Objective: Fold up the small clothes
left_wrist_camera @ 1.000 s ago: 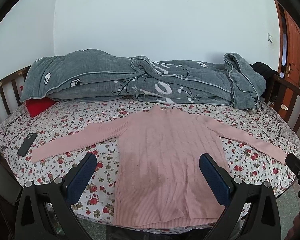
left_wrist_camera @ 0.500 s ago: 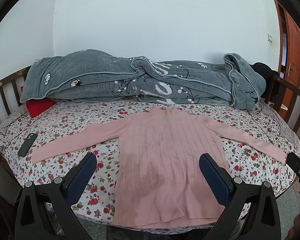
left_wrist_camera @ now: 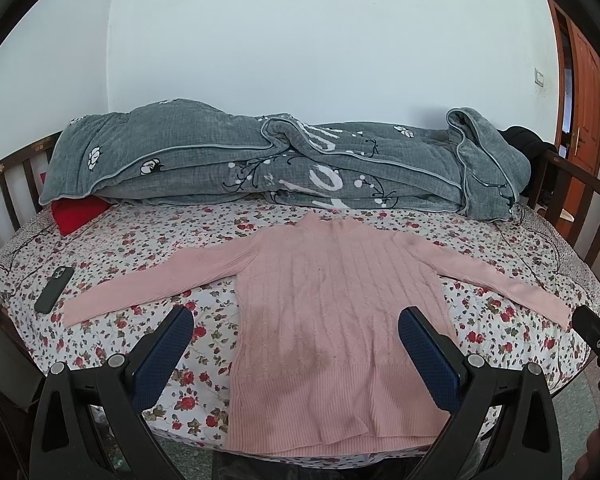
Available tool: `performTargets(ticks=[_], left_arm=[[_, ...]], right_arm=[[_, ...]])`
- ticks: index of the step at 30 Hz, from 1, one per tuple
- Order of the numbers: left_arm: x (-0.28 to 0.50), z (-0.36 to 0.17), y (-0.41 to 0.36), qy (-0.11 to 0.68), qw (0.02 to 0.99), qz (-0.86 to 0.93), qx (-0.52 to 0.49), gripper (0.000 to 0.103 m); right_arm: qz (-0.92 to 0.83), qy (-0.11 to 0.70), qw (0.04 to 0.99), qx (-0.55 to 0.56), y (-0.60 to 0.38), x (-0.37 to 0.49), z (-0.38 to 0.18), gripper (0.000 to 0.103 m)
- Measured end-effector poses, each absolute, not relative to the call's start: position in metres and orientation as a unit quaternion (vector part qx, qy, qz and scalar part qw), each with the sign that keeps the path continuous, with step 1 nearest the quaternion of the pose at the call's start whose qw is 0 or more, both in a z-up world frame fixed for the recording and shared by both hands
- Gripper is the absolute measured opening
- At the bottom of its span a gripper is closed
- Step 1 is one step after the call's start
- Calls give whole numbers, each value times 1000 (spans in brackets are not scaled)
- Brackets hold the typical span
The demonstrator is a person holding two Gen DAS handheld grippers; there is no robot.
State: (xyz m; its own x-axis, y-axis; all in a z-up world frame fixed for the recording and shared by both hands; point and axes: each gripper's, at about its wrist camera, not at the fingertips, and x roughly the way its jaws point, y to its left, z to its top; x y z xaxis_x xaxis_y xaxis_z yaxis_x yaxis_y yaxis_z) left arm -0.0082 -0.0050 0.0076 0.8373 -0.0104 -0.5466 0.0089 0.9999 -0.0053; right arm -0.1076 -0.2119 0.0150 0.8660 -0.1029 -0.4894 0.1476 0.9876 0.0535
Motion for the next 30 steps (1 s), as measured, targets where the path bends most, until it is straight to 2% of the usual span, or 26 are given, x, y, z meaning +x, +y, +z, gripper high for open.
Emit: performTargets(ticks=[30], left_arm=[[-6, 18, -4, 276, 961, -19, 1, 103]], right_arm=[[-55, 243, 968, 41, -208, -115, 22, 102]])
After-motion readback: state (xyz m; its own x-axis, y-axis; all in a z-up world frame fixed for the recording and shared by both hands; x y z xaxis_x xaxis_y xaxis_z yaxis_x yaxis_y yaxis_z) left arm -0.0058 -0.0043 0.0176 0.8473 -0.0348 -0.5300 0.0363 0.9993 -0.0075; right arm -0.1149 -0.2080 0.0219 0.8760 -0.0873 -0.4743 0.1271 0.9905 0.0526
